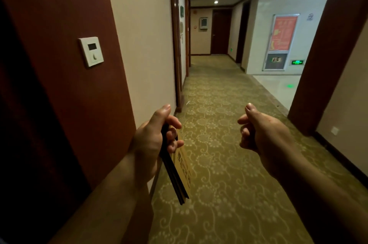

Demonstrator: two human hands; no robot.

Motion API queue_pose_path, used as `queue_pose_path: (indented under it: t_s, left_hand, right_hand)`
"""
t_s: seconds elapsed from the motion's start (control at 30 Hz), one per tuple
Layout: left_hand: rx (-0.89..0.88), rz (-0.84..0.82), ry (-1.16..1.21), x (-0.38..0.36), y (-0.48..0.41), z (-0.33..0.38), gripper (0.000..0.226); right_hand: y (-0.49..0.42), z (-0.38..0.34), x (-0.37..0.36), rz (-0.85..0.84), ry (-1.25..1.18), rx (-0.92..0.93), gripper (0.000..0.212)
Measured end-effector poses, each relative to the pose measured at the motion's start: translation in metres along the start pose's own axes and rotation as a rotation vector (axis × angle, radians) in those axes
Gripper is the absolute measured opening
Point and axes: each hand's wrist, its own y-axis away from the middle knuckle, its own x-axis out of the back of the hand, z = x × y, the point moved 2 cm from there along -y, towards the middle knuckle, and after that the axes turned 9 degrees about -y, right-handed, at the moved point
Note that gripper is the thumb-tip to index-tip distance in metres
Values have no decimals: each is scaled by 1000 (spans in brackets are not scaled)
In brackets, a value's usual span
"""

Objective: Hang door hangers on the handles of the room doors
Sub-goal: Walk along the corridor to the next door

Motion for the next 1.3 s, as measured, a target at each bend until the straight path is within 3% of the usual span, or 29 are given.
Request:
queue_pose_path:
  t_s: [0.23, 0.73, 0.97, 1.3]
  left_hand:
    - [-23, -90, -25, 15, -104, 0, 47]
    - [-20, 40, 8, 6, -323, -38, 39]
    - [32, 149, 14, -18, -452, -54, 41]
    - [-25, 359, 43, -27, -596, -70, 39]
  right_hand:
    - [-89, 7, -33, 21, 10, 44, 43]
    - [-309, 56, -50, 41, -28, 15, 41]
    - [-450, 70, -43, 10, -9, -10, 42]
    - [-594, 98, -62, -36, 32, -19, 45]
